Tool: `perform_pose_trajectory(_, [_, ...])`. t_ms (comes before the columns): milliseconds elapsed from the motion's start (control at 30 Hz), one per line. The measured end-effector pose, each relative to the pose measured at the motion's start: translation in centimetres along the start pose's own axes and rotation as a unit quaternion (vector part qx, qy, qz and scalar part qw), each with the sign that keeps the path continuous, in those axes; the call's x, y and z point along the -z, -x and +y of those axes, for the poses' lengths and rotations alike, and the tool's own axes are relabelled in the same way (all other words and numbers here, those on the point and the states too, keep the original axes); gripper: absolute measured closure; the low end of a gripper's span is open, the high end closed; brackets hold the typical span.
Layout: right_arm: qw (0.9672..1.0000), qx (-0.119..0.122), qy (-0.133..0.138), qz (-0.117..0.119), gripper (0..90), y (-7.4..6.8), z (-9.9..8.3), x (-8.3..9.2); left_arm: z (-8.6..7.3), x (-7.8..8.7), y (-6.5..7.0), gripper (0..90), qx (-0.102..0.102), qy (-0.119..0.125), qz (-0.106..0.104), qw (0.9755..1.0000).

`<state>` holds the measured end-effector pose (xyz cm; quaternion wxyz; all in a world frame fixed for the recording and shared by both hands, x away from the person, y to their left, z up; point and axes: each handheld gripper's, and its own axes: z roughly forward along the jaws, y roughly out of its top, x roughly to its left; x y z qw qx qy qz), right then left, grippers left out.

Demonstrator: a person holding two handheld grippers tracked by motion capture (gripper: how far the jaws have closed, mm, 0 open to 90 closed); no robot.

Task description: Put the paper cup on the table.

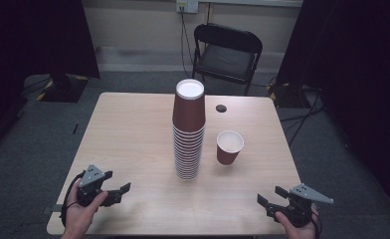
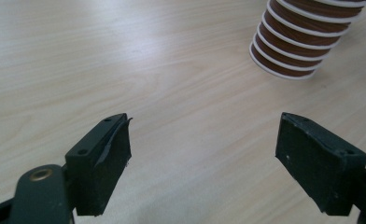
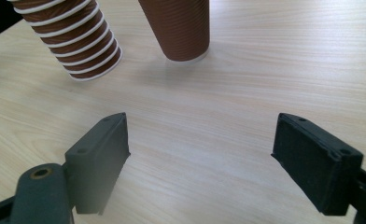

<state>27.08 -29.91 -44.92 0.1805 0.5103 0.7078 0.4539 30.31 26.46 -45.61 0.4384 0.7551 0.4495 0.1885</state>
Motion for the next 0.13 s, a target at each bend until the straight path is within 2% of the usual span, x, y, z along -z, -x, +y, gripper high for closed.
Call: perform_pose_trajectory(133, [1.0000, 0.004, -0.004, -0.008, 17.8, 0.14, -0.31, -0.04, -0.21, -0.10, 0.04, 17.9, 0.000, -0.004, -0.007, 1.0000])
